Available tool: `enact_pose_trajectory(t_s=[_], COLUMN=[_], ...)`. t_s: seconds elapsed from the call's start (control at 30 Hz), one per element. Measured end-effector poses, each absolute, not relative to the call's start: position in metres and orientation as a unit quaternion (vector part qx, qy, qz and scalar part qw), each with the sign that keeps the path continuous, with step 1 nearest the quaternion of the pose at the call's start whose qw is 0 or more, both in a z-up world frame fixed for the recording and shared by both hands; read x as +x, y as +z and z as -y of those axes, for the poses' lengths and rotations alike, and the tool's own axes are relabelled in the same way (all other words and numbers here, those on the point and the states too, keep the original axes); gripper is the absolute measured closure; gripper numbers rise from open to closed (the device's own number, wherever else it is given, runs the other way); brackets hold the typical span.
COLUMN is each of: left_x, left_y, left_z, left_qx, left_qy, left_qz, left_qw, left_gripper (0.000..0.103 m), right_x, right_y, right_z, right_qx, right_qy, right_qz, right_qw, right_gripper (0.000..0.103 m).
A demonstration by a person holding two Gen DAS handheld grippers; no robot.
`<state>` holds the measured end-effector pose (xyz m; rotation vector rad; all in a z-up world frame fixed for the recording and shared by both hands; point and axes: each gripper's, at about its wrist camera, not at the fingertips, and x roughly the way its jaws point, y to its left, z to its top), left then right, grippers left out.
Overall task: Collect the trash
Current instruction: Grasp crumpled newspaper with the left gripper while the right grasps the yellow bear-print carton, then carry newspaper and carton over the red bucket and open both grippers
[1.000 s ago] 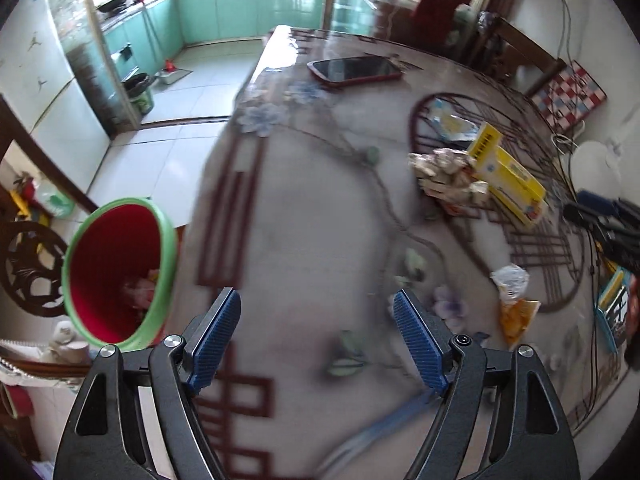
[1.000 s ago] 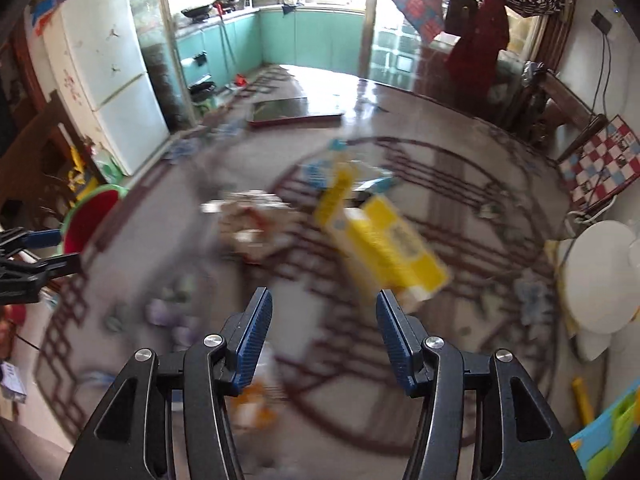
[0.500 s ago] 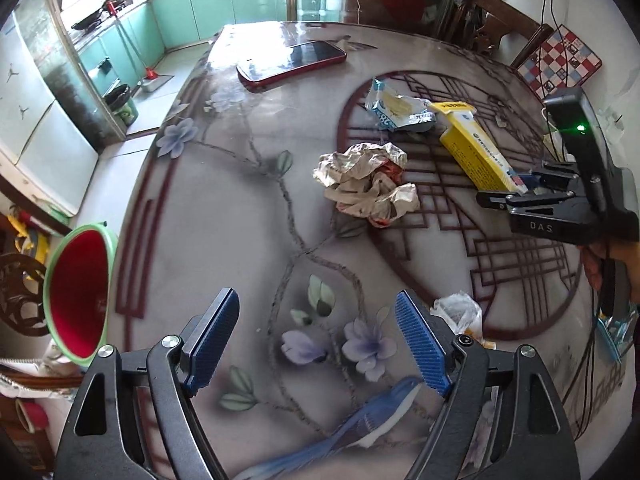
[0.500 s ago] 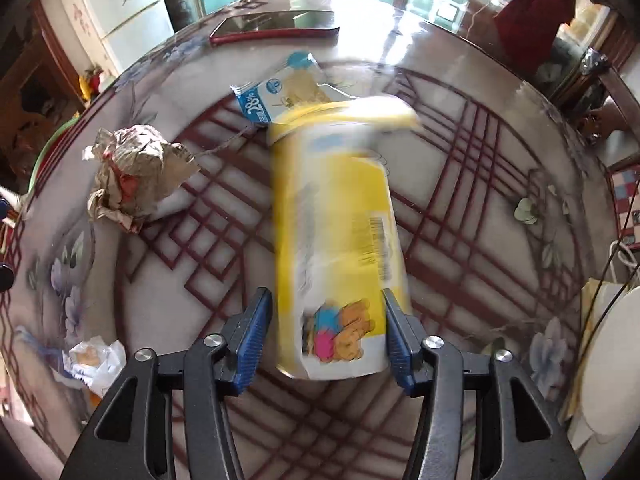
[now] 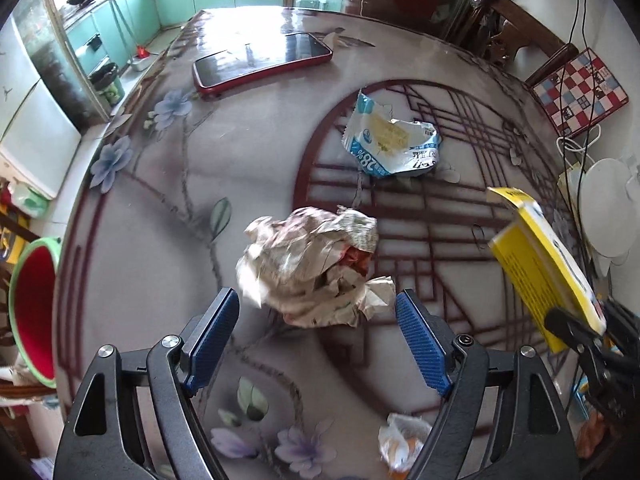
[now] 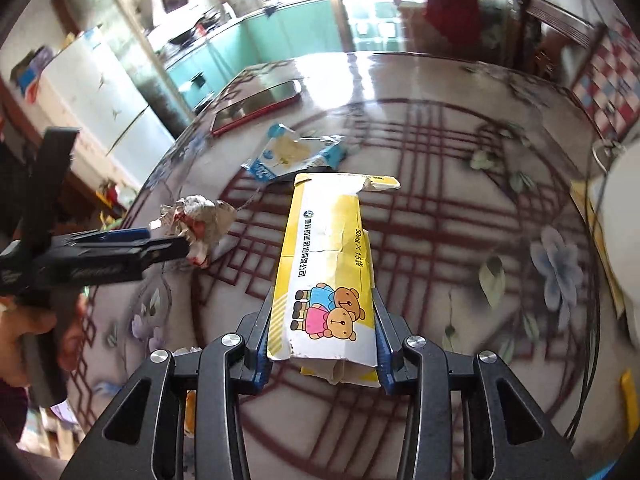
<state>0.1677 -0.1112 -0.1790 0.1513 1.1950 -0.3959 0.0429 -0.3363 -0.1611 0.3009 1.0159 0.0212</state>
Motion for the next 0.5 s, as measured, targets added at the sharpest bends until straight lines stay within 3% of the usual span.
enact_pose_trajectory(t_s=[0.1,0.2,0.27,0.5], left_x=[0.177,0.183,0.182,0.161], left_y=[-0.185,-0.19,-0.186,-0.147], left_z=[0.116,0.114,0.111,0.086], left_qx=[0.045,0.026,0.019,0.028], left_qy=[-0.192,-0.189,-0.193,-0.219], left_qz=[-0.574,-0.581,-0.575,-0.528], left_qw=[0.794,0.791,0.795,0.82], left_gripper=[0.027,0.054,0.064,0.07], right_x=[0.036,0.033,0.032,0.026], right_y=[-0.159,-0.158,-0.156,-0.135], right_z=[0.34,0.34,0.337,0.319], right_qx=[0.168,0.176,0.181,0.175], right_qy=[0.003,-0.001,-0.002,-0.004], right_qz=[-0.484,-0.481,-0.479,-0.456], right_qw=[0.859,0.859,0.859,0.873], right_gripper=[0.065,0.065,0.065,0.065])
